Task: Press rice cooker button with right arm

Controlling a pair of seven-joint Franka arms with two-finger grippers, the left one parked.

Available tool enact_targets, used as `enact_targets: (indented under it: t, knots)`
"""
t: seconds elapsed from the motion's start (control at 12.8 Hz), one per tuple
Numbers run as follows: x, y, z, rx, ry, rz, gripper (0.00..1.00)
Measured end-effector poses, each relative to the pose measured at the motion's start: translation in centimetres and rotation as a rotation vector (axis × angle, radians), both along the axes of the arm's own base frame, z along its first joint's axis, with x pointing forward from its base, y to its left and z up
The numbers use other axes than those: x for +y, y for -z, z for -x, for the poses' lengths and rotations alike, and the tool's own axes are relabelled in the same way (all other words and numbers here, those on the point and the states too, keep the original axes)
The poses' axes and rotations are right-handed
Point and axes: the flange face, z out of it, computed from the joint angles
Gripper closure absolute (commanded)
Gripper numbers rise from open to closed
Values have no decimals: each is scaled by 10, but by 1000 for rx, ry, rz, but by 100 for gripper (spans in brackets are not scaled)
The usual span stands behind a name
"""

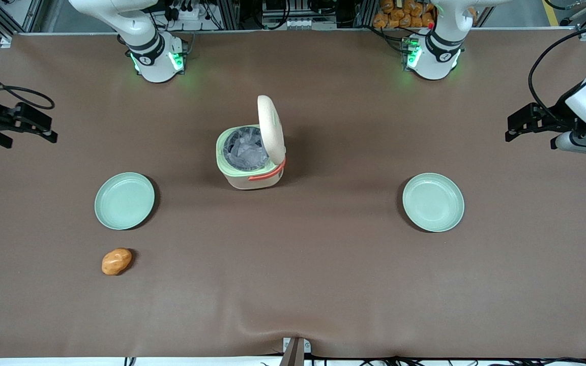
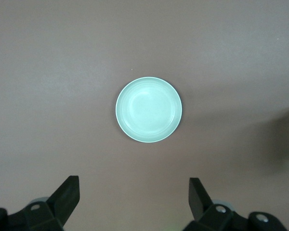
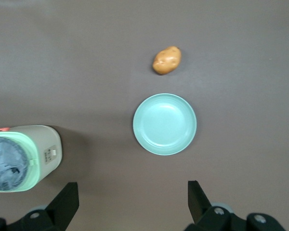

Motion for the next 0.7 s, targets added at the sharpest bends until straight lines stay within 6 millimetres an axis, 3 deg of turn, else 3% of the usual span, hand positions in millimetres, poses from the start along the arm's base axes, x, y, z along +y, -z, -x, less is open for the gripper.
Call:
enact_targets:
  t: [0.31, 0.7]
  knots:
    - [-16, -19, 17, 1, 22, -1, 0]
    - [-18, -32, 26, -18, 23, -4, 0]
